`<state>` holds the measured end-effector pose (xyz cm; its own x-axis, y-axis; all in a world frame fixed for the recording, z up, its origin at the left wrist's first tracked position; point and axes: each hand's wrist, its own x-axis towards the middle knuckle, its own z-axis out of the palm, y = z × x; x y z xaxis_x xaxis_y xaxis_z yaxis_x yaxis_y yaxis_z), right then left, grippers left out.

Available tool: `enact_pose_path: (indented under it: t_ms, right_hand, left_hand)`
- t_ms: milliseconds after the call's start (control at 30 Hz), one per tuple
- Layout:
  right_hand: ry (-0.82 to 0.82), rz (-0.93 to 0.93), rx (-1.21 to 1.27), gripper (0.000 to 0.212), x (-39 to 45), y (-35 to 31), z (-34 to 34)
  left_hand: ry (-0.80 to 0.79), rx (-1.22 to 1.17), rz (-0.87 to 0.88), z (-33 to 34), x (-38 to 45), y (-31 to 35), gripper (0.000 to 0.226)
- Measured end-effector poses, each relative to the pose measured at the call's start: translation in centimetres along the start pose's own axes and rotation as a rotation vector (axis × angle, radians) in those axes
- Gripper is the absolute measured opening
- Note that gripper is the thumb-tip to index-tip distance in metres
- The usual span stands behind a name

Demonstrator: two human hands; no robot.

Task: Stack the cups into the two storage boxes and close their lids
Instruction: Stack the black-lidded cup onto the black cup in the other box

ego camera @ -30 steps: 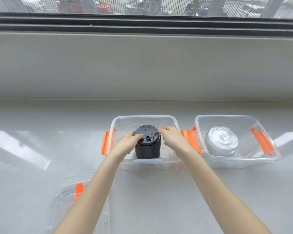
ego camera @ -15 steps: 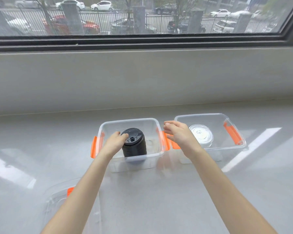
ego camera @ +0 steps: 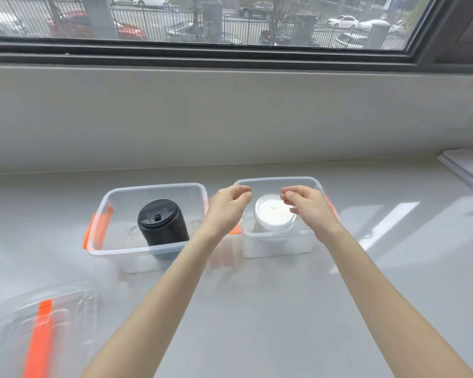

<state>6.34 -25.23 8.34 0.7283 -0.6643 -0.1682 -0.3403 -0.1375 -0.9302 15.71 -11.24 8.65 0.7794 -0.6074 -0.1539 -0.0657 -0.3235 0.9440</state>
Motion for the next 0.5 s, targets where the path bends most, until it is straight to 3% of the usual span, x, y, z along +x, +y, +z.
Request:
enact_pose_path:
  t_ms: [133, 233, 367, 500]
  right_hand:
    - [0.03, 0.034, -0.043, 0.022, 1.4, 1.7, -2.4]
    - [0.039, 0.077, -0.123, 0.014, 3.3, 3.3, -3.4]
    - [-0.036, 0.122, -0.154, 0.03, 4.6, 3.5, -3.2]
    - [-0.153, 0.172, -0.272, 0.042, 5.6, 4.3, -2.4]
  left_hand:
    - [-0.036, 0.012, -0.084, 3.7, 1.5, 0.0, 0.042]
    - [-0.067, 0.024, -0.19, 5.4, 3.0, -0.2, 0.02]
    - [-0.079, 0.042, -0.372, 6.8, 4.8, -0.6, 0.051]
    - [-0.127, 0.034, -0.499, 7.4, 5.6, -0.9, 0.056]
